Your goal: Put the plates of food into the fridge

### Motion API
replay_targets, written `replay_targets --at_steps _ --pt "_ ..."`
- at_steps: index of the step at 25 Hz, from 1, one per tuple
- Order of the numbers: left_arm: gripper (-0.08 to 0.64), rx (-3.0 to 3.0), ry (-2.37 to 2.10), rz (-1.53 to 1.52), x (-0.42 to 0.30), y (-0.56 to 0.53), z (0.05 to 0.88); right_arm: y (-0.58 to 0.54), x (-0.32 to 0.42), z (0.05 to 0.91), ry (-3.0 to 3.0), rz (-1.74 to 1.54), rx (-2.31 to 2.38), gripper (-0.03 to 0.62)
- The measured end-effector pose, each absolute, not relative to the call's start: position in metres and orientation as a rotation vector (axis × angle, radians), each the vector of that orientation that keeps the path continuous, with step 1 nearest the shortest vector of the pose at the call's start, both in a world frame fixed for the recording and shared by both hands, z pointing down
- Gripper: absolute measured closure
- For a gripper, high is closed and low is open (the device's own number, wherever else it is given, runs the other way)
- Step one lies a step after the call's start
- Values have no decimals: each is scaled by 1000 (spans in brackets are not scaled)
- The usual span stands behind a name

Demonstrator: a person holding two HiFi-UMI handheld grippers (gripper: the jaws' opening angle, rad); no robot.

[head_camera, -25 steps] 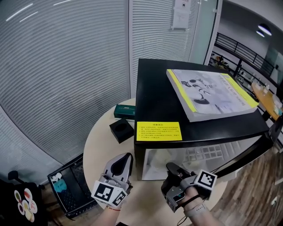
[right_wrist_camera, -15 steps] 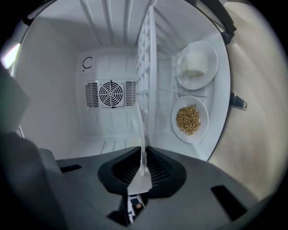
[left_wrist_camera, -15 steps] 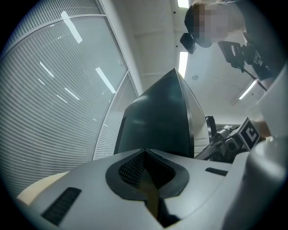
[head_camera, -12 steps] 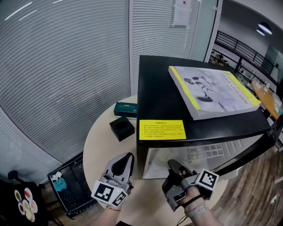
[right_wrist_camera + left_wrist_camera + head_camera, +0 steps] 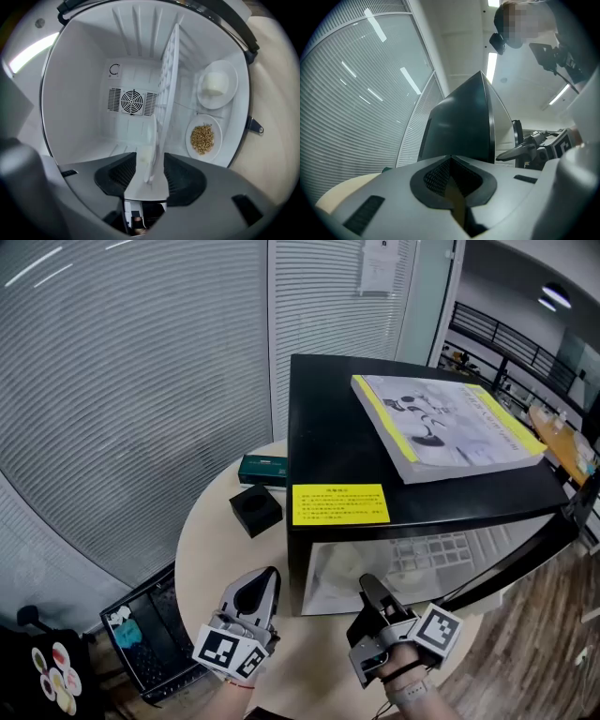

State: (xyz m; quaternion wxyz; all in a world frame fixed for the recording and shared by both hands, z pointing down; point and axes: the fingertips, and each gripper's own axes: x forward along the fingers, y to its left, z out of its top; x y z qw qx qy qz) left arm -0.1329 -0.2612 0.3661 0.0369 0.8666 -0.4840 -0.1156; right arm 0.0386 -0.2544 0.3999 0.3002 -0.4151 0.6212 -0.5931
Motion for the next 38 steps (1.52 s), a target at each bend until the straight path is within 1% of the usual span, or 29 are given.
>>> replay_targets --at_steps 2,4,10,18,19,20,24,27,31,38 --pt "554 2653 -1486 -357 -133 -259 367 -252 38 400 1649 -1575 -1098 403" --pt "554 2654 -1480 -358 -132 -257 367 -247 38 403 1647 -1581 -1093 394" --pt "554 2663 -1460 -347 -130 -246 368 -227 41 407 1667 -1562 -1094 394" --pt "554 2677 -1411 -321 -121 -224 373 -197 54 401 1805 -1431 -1115 396" --pt "554 2680 -1403 -317 -119 -220 373 -194 56 401 1820 -1416 -1120 400" --pt "554 2683 -1394 -315 -117 -217 374 -190 58 401 1834 -1399 -1127 420" --pt "554 2697 -1340 -308 -104 -201 379 -179 66 404 1873 -1310 -1174 538" --pt "554 2701 -1287 -300 -93 -187 382 -169 72 411 1875 -1282 -1213 582" --pt "554 2713 -1238 -310 -84 -172 389 -154 94 428 2004 -1205 -1456 584" --pt "554 2715 -1196 -291 -75 -152 393 -139 81 412 2362 -846 -1482 584"
